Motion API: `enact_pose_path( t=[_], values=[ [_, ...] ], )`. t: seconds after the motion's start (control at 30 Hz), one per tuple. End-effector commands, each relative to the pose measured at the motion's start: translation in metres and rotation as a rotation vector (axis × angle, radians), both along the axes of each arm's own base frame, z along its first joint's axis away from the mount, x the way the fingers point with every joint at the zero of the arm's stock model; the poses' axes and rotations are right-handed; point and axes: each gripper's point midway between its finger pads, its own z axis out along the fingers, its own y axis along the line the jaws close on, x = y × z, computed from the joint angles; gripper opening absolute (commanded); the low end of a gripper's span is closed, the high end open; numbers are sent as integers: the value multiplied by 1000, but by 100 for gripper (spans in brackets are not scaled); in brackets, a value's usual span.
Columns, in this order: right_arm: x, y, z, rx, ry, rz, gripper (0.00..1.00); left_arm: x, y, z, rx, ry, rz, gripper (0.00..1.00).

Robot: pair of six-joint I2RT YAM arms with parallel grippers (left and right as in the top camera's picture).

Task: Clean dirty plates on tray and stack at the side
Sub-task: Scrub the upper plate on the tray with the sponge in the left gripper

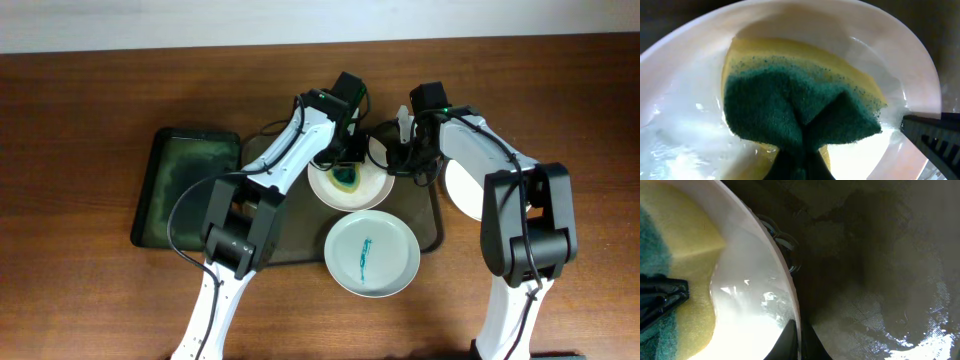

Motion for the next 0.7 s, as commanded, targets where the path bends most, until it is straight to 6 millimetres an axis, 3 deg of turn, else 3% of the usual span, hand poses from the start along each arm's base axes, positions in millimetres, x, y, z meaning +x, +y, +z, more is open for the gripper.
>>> enact_pose_path(
  t=[0.0,0.07,0.1,0.17,0.23,0.33,0.4,0.47,0.57,0.67],
  values=[
    [-3,-4,-11,-39,28,-11,4,-9,28,-34,241,-14,-33,0],
    [-5,-4,-11,-41,38,-10,4,4,77,-28,512,-110,-21,0],
    [-6,-4,-11,-41,39,-10,4,8,89,-23,583,-134,-31,0],
    [-6,-4,-11,-42,44,-17,4,14,107,-9,684,-166,-25,0],
    [-7,-9,-13,-61,55,-46,4,21,110,1,691,-186,-11,0],
    [-7,-9,-13,-61,56,-46,4,15,83,-10,522,-127,-13,0],
    [-7,-9,-13,-61,56,-46,4,-2,26,-18,203,-13,-44,0],
    [-7,-9,-13,-61,56,-46,4,-20,-33,-6,-81,63,-107,0],
    [-7,-8,-13,-61,56,-45,4,-29,-65,4,-203,69,-158,0],
    [-7,-9,-13,-61,56,-45,4,-36,-69,1,-198,95,-128,0]
  ],
)
